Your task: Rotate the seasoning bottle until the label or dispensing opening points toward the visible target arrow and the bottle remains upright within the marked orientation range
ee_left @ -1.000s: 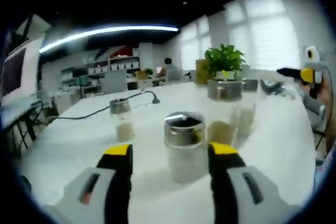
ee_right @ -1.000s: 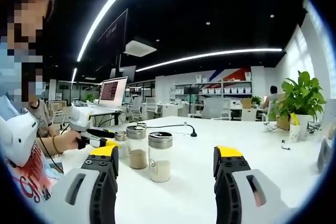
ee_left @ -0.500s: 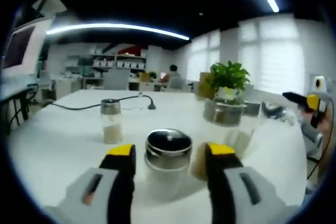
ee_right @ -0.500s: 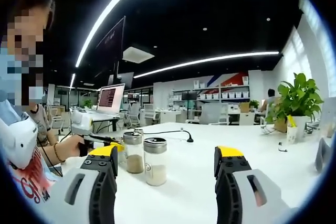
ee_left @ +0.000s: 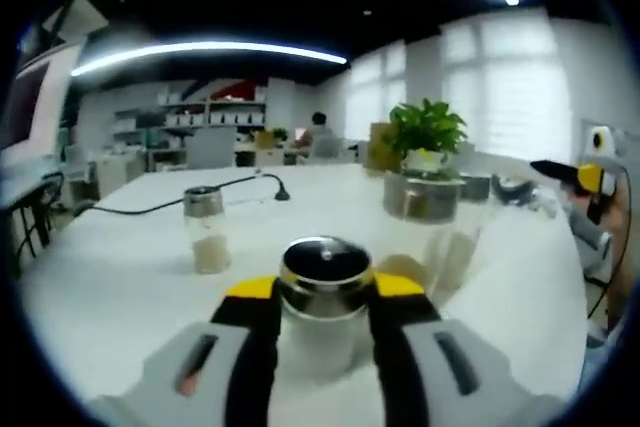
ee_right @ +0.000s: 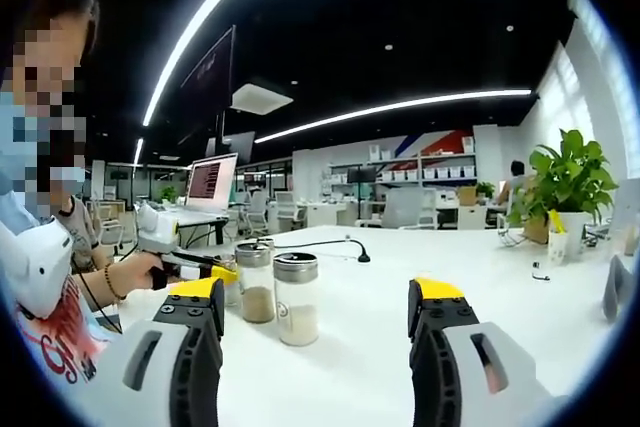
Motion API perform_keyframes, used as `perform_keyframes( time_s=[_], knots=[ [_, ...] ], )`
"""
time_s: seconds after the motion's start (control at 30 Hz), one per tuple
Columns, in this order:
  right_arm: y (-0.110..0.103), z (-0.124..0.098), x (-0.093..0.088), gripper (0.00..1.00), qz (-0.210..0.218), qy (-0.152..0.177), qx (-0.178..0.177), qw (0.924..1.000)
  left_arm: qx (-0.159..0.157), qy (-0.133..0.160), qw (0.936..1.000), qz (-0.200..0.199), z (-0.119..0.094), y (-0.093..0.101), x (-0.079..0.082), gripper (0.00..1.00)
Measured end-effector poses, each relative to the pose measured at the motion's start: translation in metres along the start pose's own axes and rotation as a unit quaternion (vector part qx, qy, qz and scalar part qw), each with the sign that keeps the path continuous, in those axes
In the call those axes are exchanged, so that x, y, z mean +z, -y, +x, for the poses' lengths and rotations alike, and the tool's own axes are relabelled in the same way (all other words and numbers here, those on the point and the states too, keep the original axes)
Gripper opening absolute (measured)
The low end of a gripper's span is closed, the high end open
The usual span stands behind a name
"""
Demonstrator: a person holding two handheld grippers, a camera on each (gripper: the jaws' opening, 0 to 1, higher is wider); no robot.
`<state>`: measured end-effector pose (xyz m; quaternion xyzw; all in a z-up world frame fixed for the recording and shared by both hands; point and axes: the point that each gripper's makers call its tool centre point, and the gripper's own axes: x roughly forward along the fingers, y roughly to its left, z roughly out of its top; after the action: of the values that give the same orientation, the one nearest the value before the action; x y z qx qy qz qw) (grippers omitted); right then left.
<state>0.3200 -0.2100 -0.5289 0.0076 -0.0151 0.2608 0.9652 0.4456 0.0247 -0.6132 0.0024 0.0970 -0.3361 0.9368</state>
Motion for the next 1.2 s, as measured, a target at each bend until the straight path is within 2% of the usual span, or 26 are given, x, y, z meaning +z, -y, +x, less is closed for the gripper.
perform_keyframes(
  time_s=[0.07, 0.17, 0.3, 0.37, 0.47, 0.57, 0.67, 0.73, 0.77, 0.8, 0.9, 1.03, 1.13, 1.2],
  knots=[
    [0.001, 0.000, 0.000, 0.77, 0.001, 0.000, 0.000, 1.0000, -0.004, -0.002, 1.0000, 0.006, -0.001, -0.002, -0.001, 0.36],
    [0.001, -0.001, 0.000, 0.77, 0.001, 0.002, 0.000, 1.0000, -0.031, -0.015, 0.9994, 0.011, -0.002, -0.002, -0.001, 0.36],
    [0.004, -0.001, -0.001, 0.77, 0.000, -0.002, -0.004, 1.0000, -0.089, -0.022, 0.9955, 0.023, -0.001, -0.001, -0.002, 0.36],
    [0.004, -0.001, -0.002, 0.77, 0.002, -0.003, -0.003, 1.0000, -0.102, -0.020, 0.9944, 0.019, 0.000, -0.005, -0.001, 0.36],
    [0.004, -0.001, -0.003, 0.77, 0.005, -0.003, -0.002, 1.0000, -0.142, -0.022, 0.9891, 0.032, 0.002, -0.004, -0.002, 0.36],
    [0.004, -0.001, -0.002, 0.77, 0.005, -0.002, -0.001, 1.0000, -0.190, -0.026, 0.9800, 0.052, 0.002, 0.001, -0.003, 0.36],
    [0.004, 0.000, -0.004, 0.77, 0.004, -0.005, -0.002, 1.0000, -0.243, -0.024, 0.9670, 0.073, 0.001, 0.004, -0.004, 0.36],
    [0.004, 0.000, -0.005, 0.77, 0.004, -0.008, -0.002, 1.0000, -0.266, -0.033, 0.9605, 0.077, 0.000, 0.002, -0.005, 0.36],
    [0.004, 0.000, -0.005, 0.77, 0.003, -0.010, -0.002, 0.9999, -0.266, -0.044, 0.9592, 0.085, -0.001, 0.000, -0.006, 0.36],
    [0.004, 0.000, -0.005, 0.77, 0.000, -0.012, -0.002, 0.9999, -0.262, -0.043, 0.9599, 0.089, 0.002, -0.001, -0.004, 0.36],
    [0.005, -0.001, -0.004, 0.77, -0.006, -0.012, -0.007, 0.9999, -0.290, -0.054, 0.9504, 0.097, 0.002, 0.002, -0.006, 0.36],
    [0.005, -0.001, -0.004, 0.77, -0.009, -0.011, -0.005, 0.9999, -0.344, -0.052, 0.9317, 0.103, 0.000, 0.006, -0.007, 0.36],
    [0.009, -0.002, -0.002, 0.78, -0.003, -0.014, -0.014, 0.9998, -0.373, -0.049, 0.9200, 0.112, 0.000, 0.007, -0.008, 0.36],
    [0.012, -0.003, 0.001, 0.79, 0.002, -0.015, -0.023, 0.9996, -0.400, -0.046, 0.9070, 0.123, -0.002, 0.009, -0.008, 0.36]
  ],
)
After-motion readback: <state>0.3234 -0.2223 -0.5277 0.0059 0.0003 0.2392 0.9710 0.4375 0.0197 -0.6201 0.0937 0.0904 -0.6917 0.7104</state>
